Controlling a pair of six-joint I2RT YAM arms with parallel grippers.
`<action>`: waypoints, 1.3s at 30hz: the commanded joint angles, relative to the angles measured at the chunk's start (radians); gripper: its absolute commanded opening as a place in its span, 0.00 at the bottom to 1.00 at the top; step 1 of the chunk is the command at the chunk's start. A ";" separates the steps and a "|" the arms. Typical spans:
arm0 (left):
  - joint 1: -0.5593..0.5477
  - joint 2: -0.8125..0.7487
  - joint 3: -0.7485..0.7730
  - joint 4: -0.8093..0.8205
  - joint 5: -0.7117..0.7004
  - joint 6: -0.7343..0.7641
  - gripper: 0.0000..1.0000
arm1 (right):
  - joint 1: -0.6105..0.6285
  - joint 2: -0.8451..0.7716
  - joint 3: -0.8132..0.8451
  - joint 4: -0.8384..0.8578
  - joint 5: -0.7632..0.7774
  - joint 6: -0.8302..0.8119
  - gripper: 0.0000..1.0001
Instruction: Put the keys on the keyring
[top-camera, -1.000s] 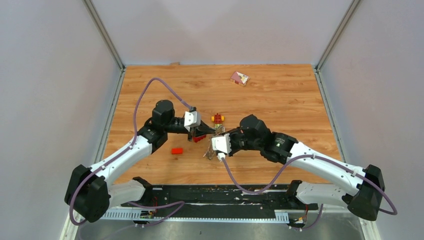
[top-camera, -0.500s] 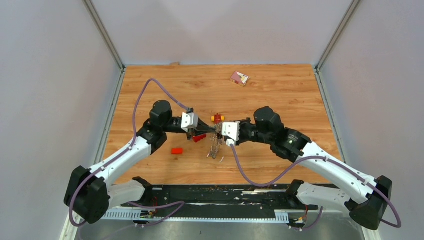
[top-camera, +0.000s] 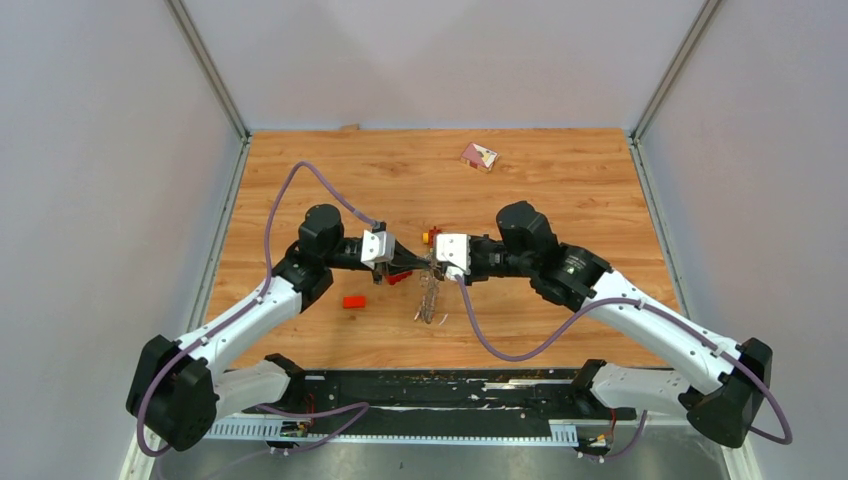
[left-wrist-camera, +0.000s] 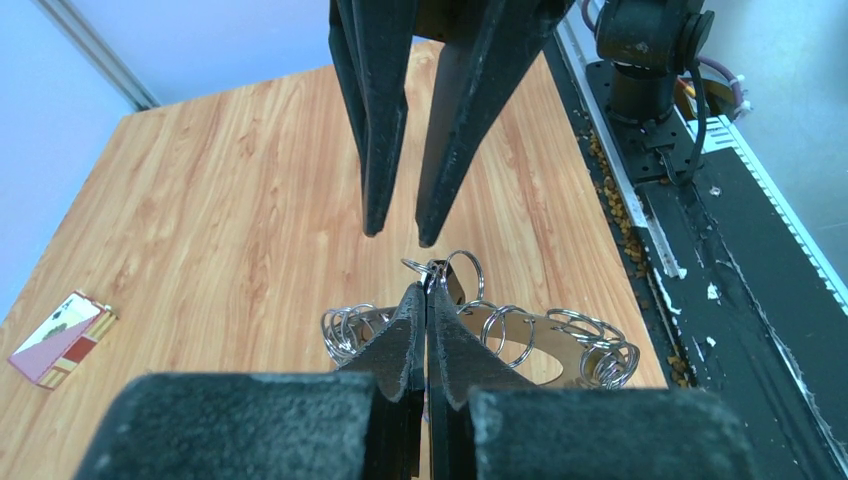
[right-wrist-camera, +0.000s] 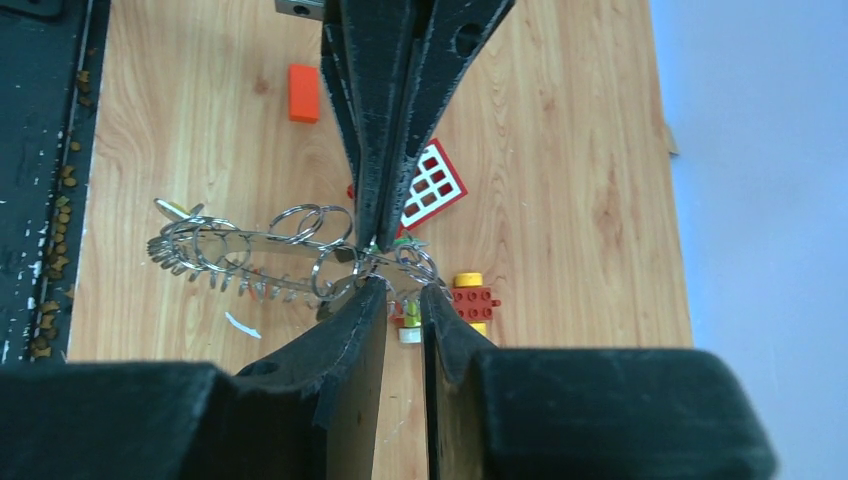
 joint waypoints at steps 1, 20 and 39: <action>-0.004 -0.034 0.008 0.089 0.007 -0.015 0.00 | -0.006 0.008 0.031 -0.010 -0.070 0.025 0.19; -0.005 -0.039 -0.018 0.177 -0.008 -0.090 0.00 | -0.011 0.058 0.028 -0.001 -0.085 0.049 0.19; -0.005 -0.035 -0.065 0.299 -0.061 -0.166 0.00 | -0.012 0.095 0.046 0.014 -0.091 0.110 0.16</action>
